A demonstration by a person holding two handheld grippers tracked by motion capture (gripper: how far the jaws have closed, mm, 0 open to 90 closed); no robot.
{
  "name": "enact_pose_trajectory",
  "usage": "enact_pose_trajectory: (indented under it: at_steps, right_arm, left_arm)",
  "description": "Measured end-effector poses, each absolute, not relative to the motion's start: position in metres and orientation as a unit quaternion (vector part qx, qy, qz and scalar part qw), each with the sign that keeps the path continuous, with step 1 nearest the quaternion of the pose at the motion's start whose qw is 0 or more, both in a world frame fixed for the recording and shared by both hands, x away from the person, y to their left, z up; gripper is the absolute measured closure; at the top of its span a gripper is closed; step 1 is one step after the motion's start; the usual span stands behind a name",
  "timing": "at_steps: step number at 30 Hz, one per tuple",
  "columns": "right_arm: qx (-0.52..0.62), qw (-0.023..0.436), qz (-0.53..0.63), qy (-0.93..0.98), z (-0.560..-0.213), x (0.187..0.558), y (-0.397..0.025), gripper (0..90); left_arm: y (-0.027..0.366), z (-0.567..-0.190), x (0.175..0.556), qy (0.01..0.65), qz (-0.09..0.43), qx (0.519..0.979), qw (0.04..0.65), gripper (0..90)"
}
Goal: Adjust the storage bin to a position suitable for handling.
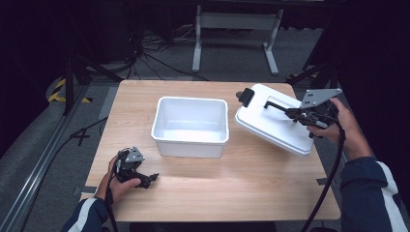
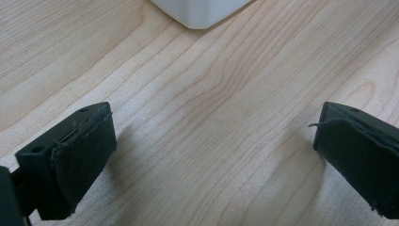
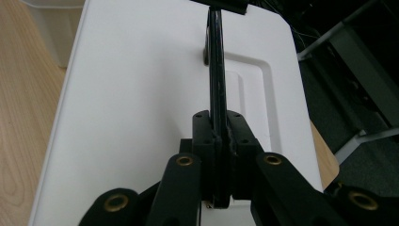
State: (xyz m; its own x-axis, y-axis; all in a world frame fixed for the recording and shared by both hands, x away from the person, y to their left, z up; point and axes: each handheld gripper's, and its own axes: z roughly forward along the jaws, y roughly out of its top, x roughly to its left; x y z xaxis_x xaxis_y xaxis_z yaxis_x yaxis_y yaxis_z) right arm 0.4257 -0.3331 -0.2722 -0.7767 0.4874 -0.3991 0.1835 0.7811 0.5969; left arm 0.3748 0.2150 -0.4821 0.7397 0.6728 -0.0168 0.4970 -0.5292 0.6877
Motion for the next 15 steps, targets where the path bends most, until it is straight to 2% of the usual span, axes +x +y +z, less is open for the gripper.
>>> enact_pose_trajectory:
  at_steps: [15]
  right_arm:
    - [0.209,0.242,0.253,0.913,-0.323,0.443,-0.336,85.0]
  left_arm:
    - [0.215,-0.482,0.375,0.337,0.126,0.866,0.348,0.1]
